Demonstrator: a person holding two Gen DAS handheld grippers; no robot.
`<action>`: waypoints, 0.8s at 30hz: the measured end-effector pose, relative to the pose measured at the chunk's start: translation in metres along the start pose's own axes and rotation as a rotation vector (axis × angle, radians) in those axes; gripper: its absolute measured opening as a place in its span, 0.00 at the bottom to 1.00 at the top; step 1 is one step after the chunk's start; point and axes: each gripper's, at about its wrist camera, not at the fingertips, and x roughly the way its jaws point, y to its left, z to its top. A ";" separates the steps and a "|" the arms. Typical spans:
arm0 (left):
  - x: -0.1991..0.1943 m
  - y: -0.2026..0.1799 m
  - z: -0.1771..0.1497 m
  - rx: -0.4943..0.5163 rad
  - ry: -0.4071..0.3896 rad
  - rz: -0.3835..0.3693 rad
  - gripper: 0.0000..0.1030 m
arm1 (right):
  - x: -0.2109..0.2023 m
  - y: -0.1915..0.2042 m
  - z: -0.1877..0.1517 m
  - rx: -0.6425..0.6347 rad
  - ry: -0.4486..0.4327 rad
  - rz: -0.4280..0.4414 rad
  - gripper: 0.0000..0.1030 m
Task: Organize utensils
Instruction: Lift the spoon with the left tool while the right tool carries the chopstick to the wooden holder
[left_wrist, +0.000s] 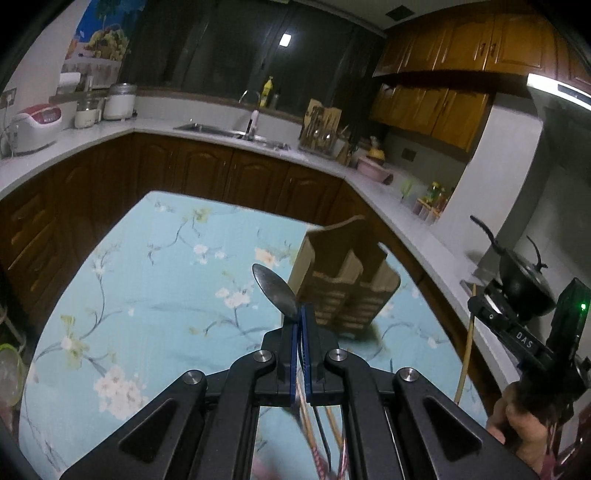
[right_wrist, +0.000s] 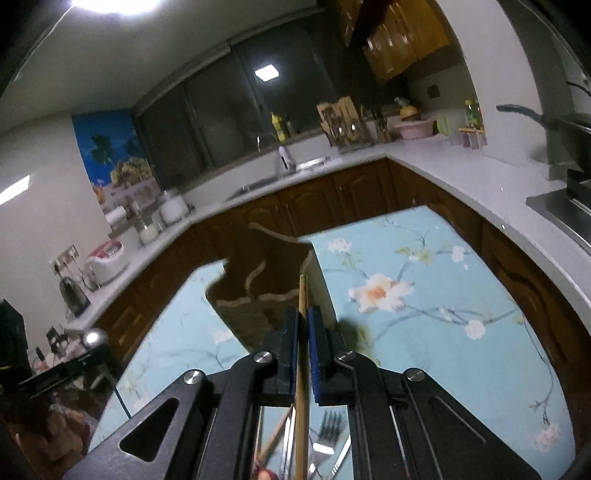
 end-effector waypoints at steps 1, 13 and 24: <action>0.000 -0.001 0.003 0.001 -0.010 -0.003 0.01 | 0.000 0.001 0.004 0.003 -0.025 0.009 0.05; 0.039 -0.016 0.051 0.056 -0.163 -0.022 0.01 | 0.017 0.014 0.056 0.035 -0.290 0.042 0.05; 0.118 -0.016 0.067 0.063 -0.231 -0.005 0.01 | 0.066 0.005 0.105 0.083 -0.424 0.018 0.05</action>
